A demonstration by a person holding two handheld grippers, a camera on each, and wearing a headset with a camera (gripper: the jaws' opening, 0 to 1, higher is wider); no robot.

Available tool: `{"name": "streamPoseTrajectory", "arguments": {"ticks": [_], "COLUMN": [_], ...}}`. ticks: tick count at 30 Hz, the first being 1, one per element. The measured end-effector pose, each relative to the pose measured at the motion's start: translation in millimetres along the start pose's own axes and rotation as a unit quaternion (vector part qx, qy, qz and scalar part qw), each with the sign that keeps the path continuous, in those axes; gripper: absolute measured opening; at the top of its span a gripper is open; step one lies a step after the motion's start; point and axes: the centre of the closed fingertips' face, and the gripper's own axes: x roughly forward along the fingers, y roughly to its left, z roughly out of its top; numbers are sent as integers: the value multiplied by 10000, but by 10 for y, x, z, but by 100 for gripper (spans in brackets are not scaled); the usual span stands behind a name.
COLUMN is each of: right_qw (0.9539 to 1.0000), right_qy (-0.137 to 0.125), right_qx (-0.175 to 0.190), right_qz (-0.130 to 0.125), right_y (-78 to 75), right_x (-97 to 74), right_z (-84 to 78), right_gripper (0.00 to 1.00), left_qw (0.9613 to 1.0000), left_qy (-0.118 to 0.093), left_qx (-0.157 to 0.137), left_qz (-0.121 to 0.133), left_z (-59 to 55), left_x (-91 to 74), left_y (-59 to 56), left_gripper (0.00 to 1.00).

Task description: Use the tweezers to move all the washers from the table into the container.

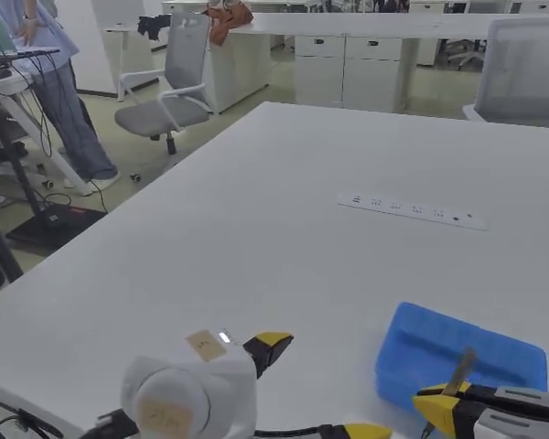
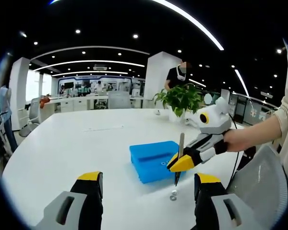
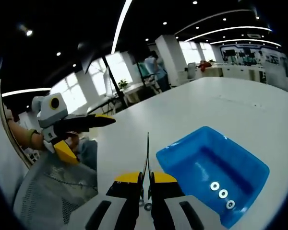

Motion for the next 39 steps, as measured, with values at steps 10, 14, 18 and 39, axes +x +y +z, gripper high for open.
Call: {"name": "streamPoseTrajectory", "arguments": {"ticks": [10,14,18,39], "right_qw": [9997,9996,9995,9890], "right_qy": [155,235,298,525], "right_qx": [175,126,-57,-1384], "right_qz": [22,69,110,36], "right_y": [7,27,60,215], "right_x": [77,95,101,136], "right_z": [-166,-199,-217,-255], "right_gripper": [4,4,4,2], "left_qw": [10000,10000,10000,10000], "left_qy": [35,11,-5,33], "left_qx": [6,-24,-38,-11], "left_qz": [-66,-35,-19,-24], "left_z": [-12,-5,3,-9], "left_x": [10,5,1,8], "left_y": [-17,-1,4,-2], "left_gripper": [79,79,79,79]}}
